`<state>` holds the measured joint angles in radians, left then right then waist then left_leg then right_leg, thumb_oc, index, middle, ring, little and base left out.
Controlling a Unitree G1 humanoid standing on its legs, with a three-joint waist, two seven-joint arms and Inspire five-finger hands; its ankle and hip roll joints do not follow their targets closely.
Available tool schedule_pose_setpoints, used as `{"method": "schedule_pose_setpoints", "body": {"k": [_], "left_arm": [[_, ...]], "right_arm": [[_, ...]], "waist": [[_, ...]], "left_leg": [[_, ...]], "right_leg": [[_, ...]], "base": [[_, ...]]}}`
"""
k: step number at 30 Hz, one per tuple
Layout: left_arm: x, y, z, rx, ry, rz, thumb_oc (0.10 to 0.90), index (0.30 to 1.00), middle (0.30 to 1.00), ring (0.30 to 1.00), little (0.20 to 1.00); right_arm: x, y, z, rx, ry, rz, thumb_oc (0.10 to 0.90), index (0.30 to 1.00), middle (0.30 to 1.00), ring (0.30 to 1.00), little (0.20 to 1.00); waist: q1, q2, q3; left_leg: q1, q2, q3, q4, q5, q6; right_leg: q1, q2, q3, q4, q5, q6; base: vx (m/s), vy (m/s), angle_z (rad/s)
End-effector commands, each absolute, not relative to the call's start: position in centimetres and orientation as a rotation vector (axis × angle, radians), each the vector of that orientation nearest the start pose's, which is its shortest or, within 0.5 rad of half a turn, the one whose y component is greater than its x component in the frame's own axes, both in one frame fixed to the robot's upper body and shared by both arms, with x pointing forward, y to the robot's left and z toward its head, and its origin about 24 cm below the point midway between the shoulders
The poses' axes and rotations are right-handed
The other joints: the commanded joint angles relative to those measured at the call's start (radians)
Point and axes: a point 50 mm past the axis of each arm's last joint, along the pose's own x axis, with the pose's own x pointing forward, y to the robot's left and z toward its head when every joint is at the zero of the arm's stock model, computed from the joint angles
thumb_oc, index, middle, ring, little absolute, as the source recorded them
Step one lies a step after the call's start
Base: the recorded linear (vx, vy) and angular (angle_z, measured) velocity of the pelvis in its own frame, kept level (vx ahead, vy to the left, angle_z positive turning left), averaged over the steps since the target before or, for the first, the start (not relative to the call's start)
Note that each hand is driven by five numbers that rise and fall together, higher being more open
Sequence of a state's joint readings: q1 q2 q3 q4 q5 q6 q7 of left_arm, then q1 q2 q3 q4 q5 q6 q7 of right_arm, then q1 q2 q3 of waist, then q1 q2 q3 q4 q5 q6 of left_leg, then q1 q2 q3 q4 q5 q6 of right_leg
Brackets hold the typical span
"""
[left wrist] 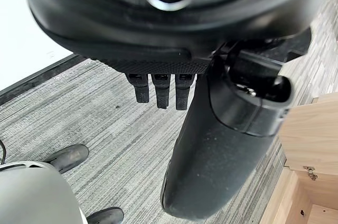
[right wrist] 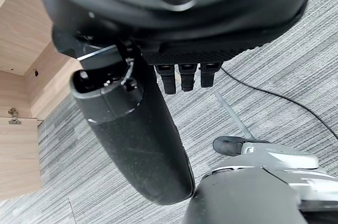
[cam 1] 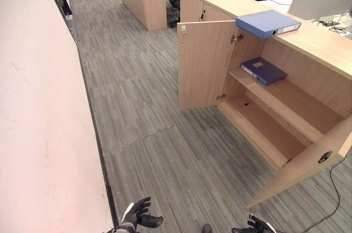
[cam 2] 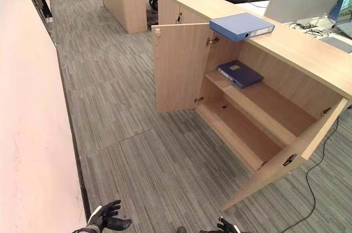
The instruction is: Put the empty folder in the office cabinet
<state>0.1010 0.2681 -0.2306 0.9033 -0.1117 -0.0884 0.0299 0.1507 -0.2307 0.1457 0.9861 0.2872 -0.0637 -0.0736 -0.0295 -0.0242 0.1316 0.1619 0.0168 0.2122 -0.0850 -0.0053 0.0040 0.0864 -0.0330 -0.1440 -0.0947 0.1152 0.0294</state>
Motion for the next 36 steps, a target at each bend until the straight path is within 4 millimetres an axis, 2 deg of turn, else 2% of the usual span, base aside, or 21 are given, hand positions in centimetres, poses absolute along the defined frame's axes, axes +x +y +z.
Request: {"method": "schedule_pose_setpoints", "body": {"k": [1, 11, 15, 18, 20, 22, 25, 28, 29, 30, 33, 34, 35, 36], "left_arm": [[15.9, 21.6, -12.6, 0.263, 0.807, -0.012, 0.8, 0.9, 0.9, 0.9, 0.9], [15.6, 22.0, -12.9, 0.252, 0.833, 0.031, 0.8, 0.9, 0.9, 0.9, 0.9], [15.7, 22.4, -12.8, 0.239, 0.834, 0.059, 0.8, 0.9, 0.9, 0.9, 0.9], [15.9, 22.6, -12.7, 0.232, 0.826, 0.07, 0.8, 0.9, 0.9, 0.9, 0.9], [16.4, 22.8, -12.4, 0.238, 0.808, 0.068, 0.8, 0.9, 0.9, 0.9, 0.9], [16.5, 22.8, -12.4, 0.232, 0.808, 0.078, 0.8, 0.9, 0.9, 0.9, 0.9], [16.3, 22.9, -12.5, 0.228, 0.813, 0.084, 0.8, 0.9, 0.9, 0.9, 0.9], [15.9, 23.0, -12.7, 0.238, 0.829, 0.082, 0.8, 0.9, 0.9, 0.9, 0.9], [15.8, 22.9, -12.8, 0.247, 0.839, 0.077, 0.8, 0.9, 0.9, 0.9, 0.9], [15.9, 22.9, -12.8, 0.247, 0.839, 0.078, 0.8, 0.9, 0.9, 0.9, 0.9], [16.2, 22.9, -12.7, 0.242, 0.832, 0.098, 0.8, 0.9, 0.9, 0.9, 0.9], [16.1, 23.0, -12.8, 0.243, 0.84, 0.102, 0.8, 0.9, 0.9, 0.9, 0.9], [15.1, 23.2, -13.3, 0.248, 0.877, 0.113, 0.8, 0.9, 0.9, 0.9, 0.9], [15.1, 23.2, -13.3, 0.248, 0.877, 0.113, 0.8, 0.9, 0.9, 0.9, 0.9]], "right_arm": [[12.4, -23.4, -13.7, -0.06, 0.902, -0.228, 0.8, 0.9, 0.9, 0.9, 0.9], [12.3, -23.3, -13.8, -0.073, 0.917, -0.205, 0.8, 0.9, 0.9, 0.9, 0.9], [12.1, -23.5, -13.9, -0.072, 0.93, -0.212, 0.8, 0.9, 0.9, 0.9, 0.9], [12.1, -23.9, -13.8, -0.072, 0.927, -0.22, 0.8, 0.9, 0.9, 0.9, 0.9], [12.1, -24.5, -13.6, -0.066, 0.919, -0.239, 0.8, 0.9, 0.9, 0.9, 0.9], [12.0, -24.9, -13.6, -0.061, 0.92, -0.262, 0.8, 0.9, 0.9, 0.9, 0.9], [11.8, -25.2, -13.5, -0.051, 0.923, -0.286, 0.8, 0.9, 0.9, 0.9, 0.9], [11.9, -25.6, -13.4, -0.051, 0.921, -0.298, 0.8, 0.9, 0.9, 0.9, 0.9], [12.2, -25.6, -13.3, -0.06, 0.916, -0.294, 0.8, 0.9, 0.9, 0.9, 0.9], [12.3, -25.6, -13.3, -0.064, 0.914, -0.295, 0.8, 0.9, 0.9, 0.9, 0.9], [12.5, -25.6, -13.4, -0.075, 0.924, -0.297, 0.8, 0.9, 0.9, 0.9, 0.9], [12.4, -25.6, -13.5, -0.079, 0.932, -0.298, 0.8, 0.9, 0.9, 0.9, 0.9], [11.9, -25.7, -13.8, -0.084, 0.961, -0.301, 0.8, 0.9, 0.9, 0.9, 0.9], [11.9, -25.7, -13.8, -0.084, 0.961, -0.301, 0.8, 0.9, 0.9, 0.9, 0.9]], "waist": [[-0.021, 0.002, 0.033], [-0.032, 0.015, 0.037], [-0.037, 0.023, 0.051], [-0.043, 0.024, 0.066], [-0.042, 0.007, 0.086], [-0.034, -0.006, 0.097], [-0.029, -0.012, 0.099], [-0.009, -0.015, 0.099], [0.006, 0.004, 0.105], [0.012, 0.009, 0.111], [0.037, 0.008, 0.123], [0.042, 0.005, 0.122], [0.053, 0.007, 0.111], [0.053, 0.007, 0.111]], "left_leg": [[0.052, 0.064, 0.026, -0.002, -0.043, -0.091], [0.062, 0.088, 0.029, -0.002, -0.029, -0.101], [0.06, 0.106, 0.036, 0.013, -0.014, -0.107], [0.021, 0.124, 0.042, 0.081, -0.018, -0.116], [-0.089, 0.155, 0.038, 0.283, 0.02, -0.139], [-0.154, 0.172, 0.029, 0.405, 0.073, -0.139], [-0.227, 0.192, 0.03, 0.439, 0.1, -0.128], [-0.297, 0.223, 0.035, 0.346, 0.111, -0.122], [-0.333, 0.249, 0.004, 0.245, 0.181, -0.14], [-0.353, 0.26, -0.009, 0.188, 0.199, -0.148], [-0.412, 0.283, -0.062, 0.056, 0.205, -0.16], [-0.417, 0.287, -0.068, 0.035, 0.209, -0.166], [-0.454, 0.32, -0.083, 0.025, 0.224, -0.186], [-0.454, 0.32, -0.083, 0.025, 0.224, -0.186]], "right_leg": [[0.099, -0.064, 0.012, 0.015, -0.153, 0.121], [0.092, -0.035, 0.03, 0.029, -0.177, 0.099], [0.07, -0.022, 0.045, 0.071, -0.204, 0.083], [0.048, -0.018, 0.05, 0.111, -0.225, 0.07], [0.041, -0.02, 0.049, 0.142, -0.239, 0.046], [0.049, -0.023, 0.05, 0.158, -0.253, 0.034], [0.059, -0.028, 0.054, 0.173, -0.273, 0.034], [0.09, -0.041, 0.081, 0.169, -0.303, 0.047], [0.114, -0.032, 0.098, 0.173, -0.331, 0.055], [0.128, -0.034, 0.111, 0.18, -0.351, 0.057], [0.172, -0.049, 0.173, 0.206, -0.413, 0.065], [0.191, -0.055, 0.194, 0.205, -0.427, 0.068], [0.238, -0.07, 0.245, 0.192, -0.451, 0.08], [0.238, -0.07, 0.245, 0.192, -0.451, 0.08]], "base": [[0.0, -0.044, 0.01], [0.02, -0.058, 0.0], [0.01, -0.086, -0.02], [-0.03, -0.091, -0.04], [-0.01, -0.148, 0.03], [0.07, -0.114, 0.04], [0.1, -0.023, 0.07], [0.28, 0.083, -0.04], [0.38, 0.152, -0.26], [0.38, 0.147, -0.39], [0.34, 0.11, -0.27], [0.53, 0.193, -0.53], [0.39, 0.152, -0.68], [0.44, 0.186, -1.15]]}}
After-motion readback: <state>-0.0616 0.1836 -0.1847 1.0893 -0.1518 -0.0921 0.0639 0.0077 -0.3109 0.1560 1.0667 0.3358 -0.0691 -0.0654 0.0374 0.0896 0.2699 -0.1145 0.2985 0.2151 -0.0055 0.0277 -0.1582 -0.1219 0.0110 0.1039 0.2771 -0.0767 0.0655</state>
